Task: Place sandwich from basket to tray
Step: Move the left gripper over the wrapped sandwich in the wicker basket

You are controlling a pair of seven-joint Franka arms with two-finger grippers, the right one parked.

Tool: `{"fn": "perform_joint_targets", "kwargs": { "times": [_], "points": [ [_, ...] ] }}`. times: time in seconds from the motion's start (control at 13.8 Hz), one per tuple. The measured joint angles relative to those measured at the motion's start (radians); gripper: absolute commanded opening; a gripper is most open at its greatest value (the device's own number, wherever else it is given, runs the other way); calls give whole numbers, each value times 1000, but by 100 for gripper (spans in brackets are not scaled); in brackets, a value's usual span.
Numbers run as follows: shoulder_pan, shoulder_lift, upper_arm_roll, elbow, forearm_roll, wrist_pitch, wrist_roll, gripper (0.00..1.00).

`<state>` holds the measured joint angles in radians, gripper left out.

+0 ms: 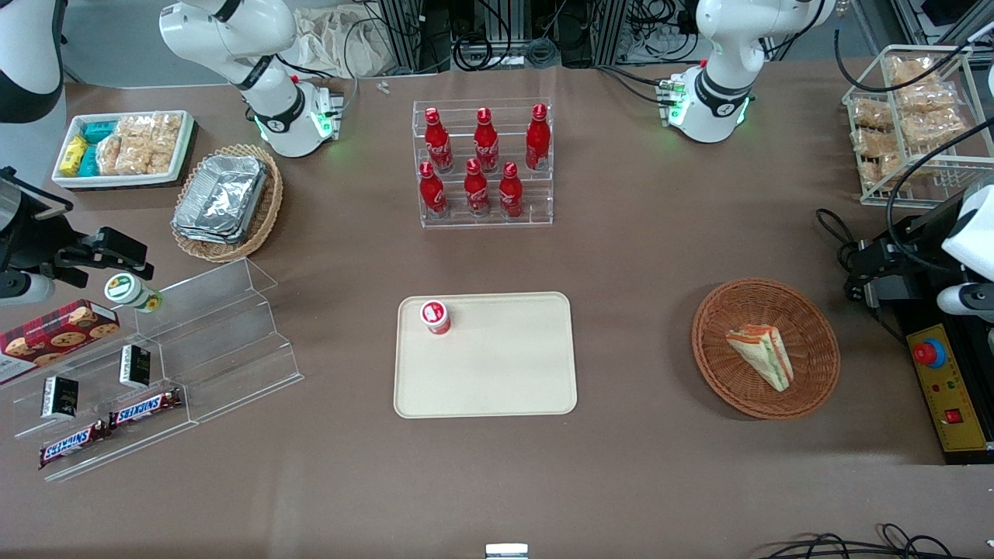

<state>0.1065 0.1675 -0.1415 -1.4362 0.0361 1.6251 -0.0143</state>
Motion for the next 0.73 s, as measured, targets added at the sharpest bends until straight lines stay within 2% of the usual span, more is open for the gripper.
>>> {"fn": "perform_joint_targets", "kwargs": {
  "times": [0.29,0.73],
  "points": [
    [0,4,0,-38,2,17,1,100],
    [3,-5,5,-223,3,189,2,100]
  ]
}}
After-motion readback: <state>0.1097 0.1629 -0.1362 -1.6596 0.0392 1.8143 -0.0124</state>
